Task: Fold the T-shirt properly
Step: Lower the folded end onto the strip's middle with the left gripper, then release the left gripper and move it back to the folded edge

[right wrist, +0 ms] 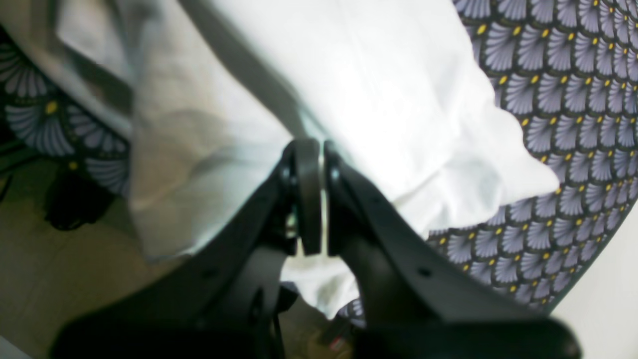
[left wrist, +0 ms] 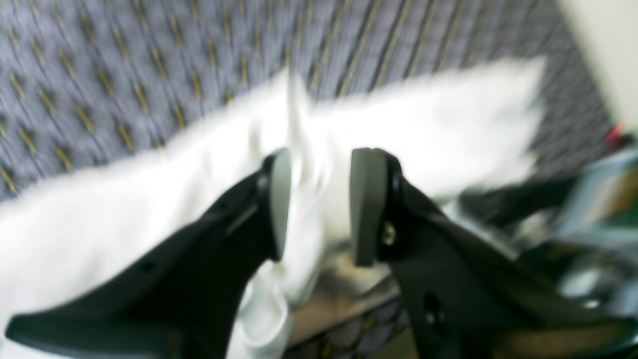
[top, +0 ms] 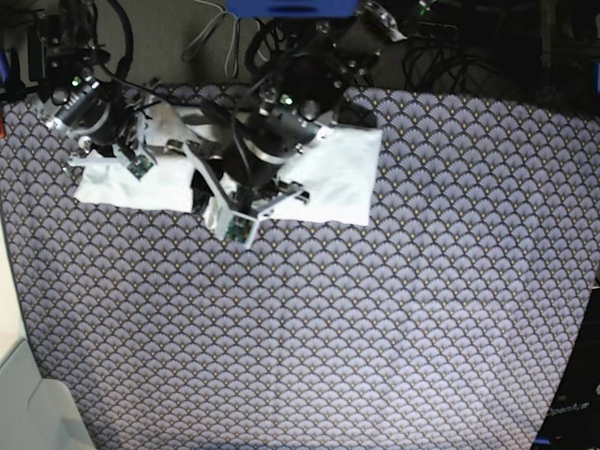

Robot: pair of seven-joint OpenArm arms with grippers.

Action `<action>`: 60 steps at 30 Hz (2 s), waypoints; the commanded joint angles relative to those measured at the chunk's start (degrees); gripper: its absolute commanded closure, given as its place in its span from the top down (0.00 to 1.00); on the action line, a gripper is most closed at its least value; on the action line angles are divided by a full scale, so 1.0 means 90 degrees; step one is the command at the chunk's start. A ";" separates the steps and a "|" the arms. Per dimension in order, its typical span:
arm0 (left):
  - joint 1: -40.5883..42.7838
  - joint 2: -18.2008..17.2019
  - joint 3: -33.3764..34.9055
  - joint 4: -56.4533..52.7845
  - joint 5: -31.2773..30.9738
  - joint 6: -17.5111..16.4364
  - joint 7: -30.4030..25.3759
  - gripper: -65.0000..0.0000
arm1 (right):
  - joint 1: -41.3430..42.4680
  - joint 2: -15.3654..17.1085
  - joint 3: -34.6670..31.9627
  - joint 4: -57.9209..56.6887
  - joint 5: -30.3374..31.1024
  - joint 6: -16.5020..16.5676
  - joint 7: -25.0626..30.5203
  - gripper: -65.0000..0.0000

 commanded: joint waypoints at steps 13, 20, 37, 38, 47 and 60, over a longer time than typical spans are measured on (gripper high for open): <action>0.0523 -0.0894 -0.0035 0.0493 0.0003 0.0034 -0.0035 0.22 | 0.0175 0.0073 -0.0010 0.0084 0.0009 -0.0028 0.0079 0.00; 0.0533 -0.0796 0.0023 -0.0142 -0.0007 0.0005 -0.0035 0.06 | 0.0175 0.0073 -0.0010 0.0084 0.0009 -0.0028 0.0079 0.00; -0.0141 -0.1119 0.0258 0.0073 -0.1824 -0.0025 -0.0113 0.06 | 0.0165 0.0073 -0.0010 0.0084 0.0009 -0.0028 0.0079 0.00; -0.0141 -0.1187 0.0258 0.0200 -0.1892 -0.0025 -0.0113 0.06 | 0.0165 0.0063 -0.0010 0.0084 0.0009 -0.0028 0.0079 0.00; -0.0102 -0.1480 0.0248 0.0854 -0.1980 -0.0025 -0.0113 0.05 | 0.0165 0.0044 -0.0020 0.0084 0.0009 -0.0028 0.0079 0.00; 0.0035 -0.1793 0.0248 0.0844 -0.1990 0.0005 -0.0933 0.06 | 0.0126 0.0034 -0.0020 0.0084 0.0009 -0.0028 0.0079 0.00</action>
